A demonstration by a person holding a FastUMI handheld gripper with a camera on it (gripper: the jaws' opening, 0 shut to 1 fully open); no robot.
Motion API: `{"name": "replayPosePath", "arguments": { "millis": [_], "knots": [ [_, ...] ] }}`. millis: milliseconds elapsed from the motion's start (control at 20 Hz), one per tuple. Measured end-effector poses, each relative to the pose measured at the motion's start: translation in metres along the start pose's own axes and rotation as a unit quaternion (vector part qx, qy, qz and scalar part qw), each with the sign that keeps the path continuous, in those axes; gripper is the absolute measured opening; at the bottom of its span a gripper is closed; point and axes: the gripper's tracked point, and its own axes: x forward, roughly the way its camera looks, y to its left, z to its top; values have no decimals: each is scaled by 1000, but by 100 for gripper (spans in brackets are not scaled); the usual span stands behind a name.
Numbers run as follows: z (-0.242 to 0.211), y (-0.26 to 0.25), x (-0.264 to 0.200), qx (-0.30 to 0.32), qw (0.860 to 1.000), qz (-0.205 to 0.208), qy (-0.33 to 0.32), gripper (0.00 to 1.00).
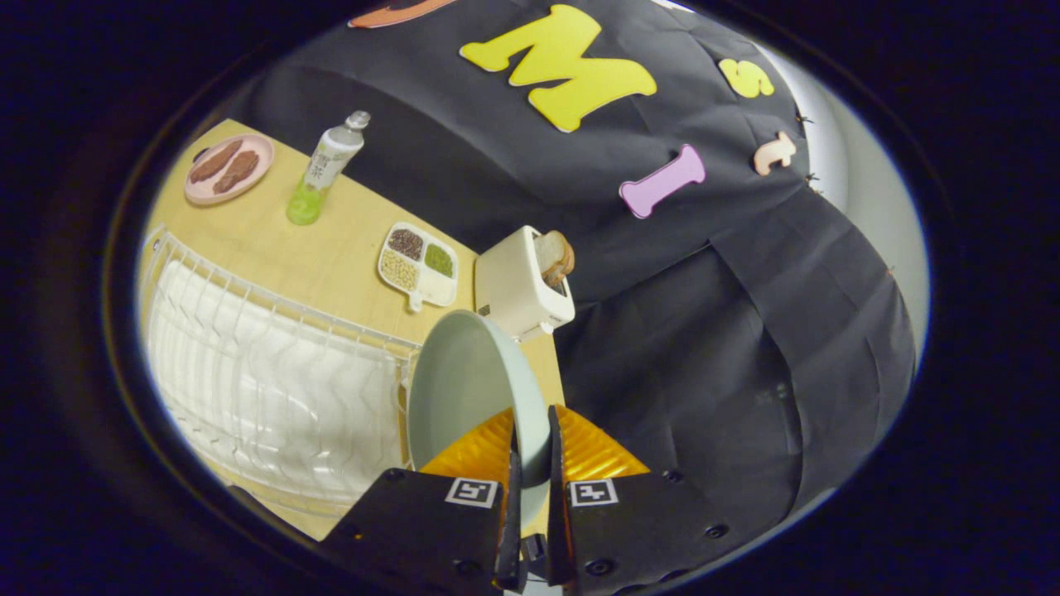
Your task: Take the plate from the dish rack, then take the spoon from the basket and place it into the plate.
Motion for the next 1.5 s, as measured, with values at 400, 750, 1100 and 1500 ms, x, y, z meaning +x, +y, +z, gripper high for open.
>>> {"name": "replayPosePath", "arguments": {
  "millis": [400,750,1100,1500],
  "knots": [
    [-34,-11,4,159,964,212,-18,18],
    [-83,0,-14,232,873,429,-11,18],
    [-144,28,-43,258,764,591,18,18],
    [-237,82,-36,219,766,603,38,18]
  ]
}}
